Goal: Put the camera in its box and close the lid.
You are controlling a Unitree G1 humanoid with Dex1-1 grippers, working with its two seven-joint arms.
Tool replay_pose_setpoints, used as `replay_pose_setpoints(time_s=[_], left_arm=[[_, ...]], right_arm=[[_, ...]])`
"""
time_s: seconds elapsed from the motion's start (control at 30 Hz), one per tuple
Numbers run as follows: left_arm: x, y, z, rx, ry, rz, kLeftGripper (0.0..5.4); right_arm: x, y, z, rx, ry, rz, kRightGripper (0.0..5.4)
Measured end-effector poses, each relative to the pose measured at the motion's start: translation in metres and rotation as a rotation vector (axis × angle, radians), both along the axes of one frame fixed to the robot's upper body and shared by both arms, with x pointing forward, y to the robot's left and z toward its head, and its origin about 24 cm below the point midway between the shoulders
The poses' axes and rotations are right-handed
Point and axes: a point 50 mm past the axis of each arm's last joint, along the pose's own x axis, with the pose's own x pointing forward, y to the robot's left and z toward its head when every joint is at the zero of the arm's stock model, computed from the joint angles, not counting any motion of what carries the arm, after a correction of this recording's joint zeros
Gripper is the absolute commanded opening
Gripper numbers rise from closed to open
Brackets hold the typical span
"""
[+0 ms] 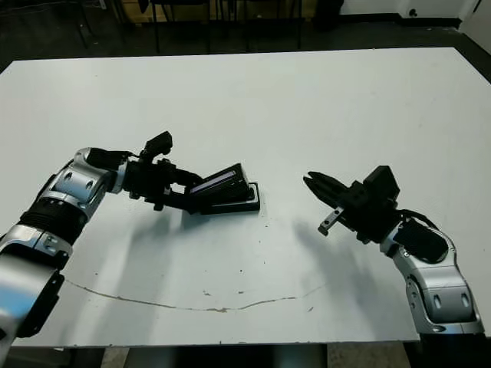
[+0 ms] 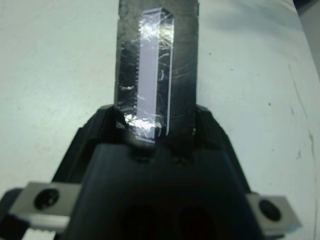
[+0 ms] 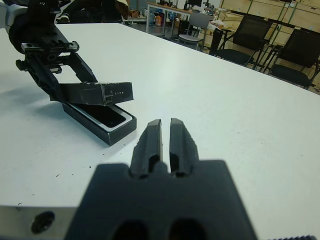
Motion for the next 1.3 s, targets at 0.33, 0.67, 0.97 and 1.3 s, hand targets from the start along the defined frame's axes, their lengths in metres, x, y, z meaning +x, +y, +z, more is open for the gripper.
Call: replay_pose_setpoints(time_s=[0.33,0.67,0.97,1.3], left_arm=[[0.002,-0.016,-0.003,0.030,-0.059,0.003,2.63],[-0.009,-0.035,0.004,0.187,-0.228,-0.064,2.62],[-0.011,-0.038,0.007,0.239,-0.250,-0.077,2.62],[-0.004,-0.042,0.001,0.285,-0.240,-0.070,2.62]], right_arm=[[-0.002,0.002,0.002,0.001,0.011,-0.021,0.00],[-0.002,0.000,0.000,0.004,0.009,-0.016,0.00],[-0.002,0.000,0.001,0.003,0.009,-0.021,0.00],[-0.002,-0.001,0.001,0.009,0.001,-0.019,0.00]])
